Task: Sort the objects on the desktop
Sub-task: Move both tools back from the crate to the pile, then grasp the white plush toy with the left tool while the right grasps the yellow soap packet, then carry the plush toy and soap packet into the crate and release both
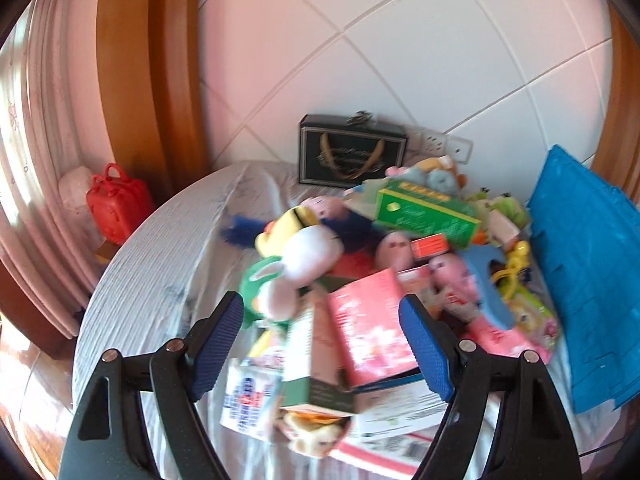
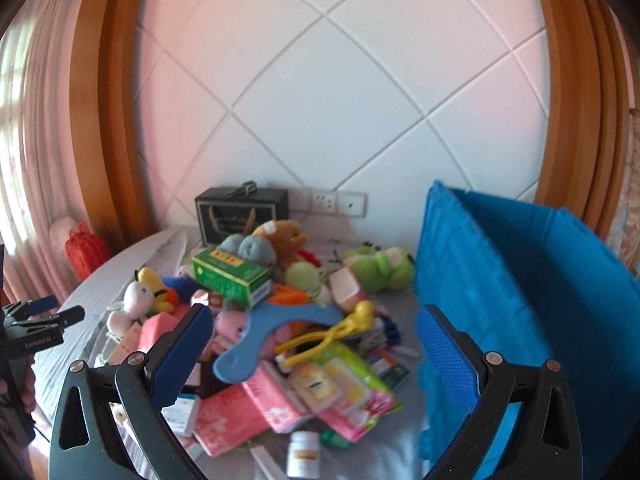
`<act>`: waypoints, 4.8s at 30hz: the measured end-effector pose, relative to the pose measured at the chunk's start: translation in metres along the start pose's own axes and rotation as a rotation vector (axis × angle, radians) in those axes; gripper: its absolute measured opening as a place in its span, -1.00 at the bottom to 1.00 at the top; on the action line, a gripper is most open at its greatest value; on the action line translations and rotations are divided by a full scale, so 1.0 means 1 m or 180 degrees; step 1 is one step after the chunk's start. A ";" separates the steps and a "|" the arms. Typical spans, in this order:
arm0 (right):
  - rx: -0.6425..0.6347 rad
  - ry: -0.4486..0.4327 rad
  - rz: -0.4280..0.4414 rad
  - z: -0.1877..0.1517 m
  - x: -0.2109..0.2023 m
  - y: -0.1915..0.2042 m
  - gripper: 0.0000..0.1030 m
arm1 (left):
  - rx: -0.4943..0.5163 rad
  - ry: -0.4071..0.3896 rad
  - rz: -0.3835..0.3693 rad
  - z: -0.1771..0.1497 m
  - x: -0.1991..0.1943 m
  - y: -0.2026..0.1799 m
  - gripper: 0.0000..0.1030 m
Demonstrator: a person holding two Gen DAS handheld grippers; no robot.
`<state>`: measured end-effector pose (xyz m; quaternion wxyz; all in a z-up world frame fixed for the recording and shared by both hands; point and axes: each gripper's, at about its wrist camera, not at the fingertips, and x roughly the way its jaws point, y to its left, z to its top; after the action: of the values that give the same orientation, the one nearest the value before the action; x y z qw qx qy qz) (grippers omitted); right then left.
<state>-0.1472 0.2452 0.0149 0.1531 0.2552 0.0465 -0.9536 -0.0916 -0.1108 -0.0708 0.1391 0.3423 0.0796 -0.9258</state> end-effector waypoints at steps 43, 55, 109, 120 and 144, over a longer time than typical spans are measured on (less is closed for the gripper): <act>0.0850 0.1406 -0.0739 -0.077 0.177 -0.057 1.00 | 0.0145 0.0283 -0.0161 0.037 0.148 0.040 0.00; 0.0927 0.1835 -0.0270 -0.120 0.220 -0.047 0.48 | 0.0079 0.0216 -0.0032 0.042 0.133 0.051 0.00; 0.0497 -0.0516 -0.1161 -0.019 -0.151 -0.274 -0.73 | 0.1079 -0.1014 -0.1860 0.036 -0.148 -0.455 0.00; 0.0363 -0.0173 -0.1110 -0.016 -0.133 -0.371 -0.73 | 0.1455 -0.0326 -0.1826 0.034 -0.131 -0.588 0.00; 0.0346 0.0613 -0.0891 -0.025 -0.050 -0.403 -0.64 | 0.1244 0.1459 -0.1648 -0.001 -0.009 -0.622 0.24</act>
<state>-0.2214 0.6449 0.0220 -0.0003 0.3442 0.0444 -0.9378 -0.2791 0.4811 -0.0330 -0.1880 0.5287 0.0146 -0.8276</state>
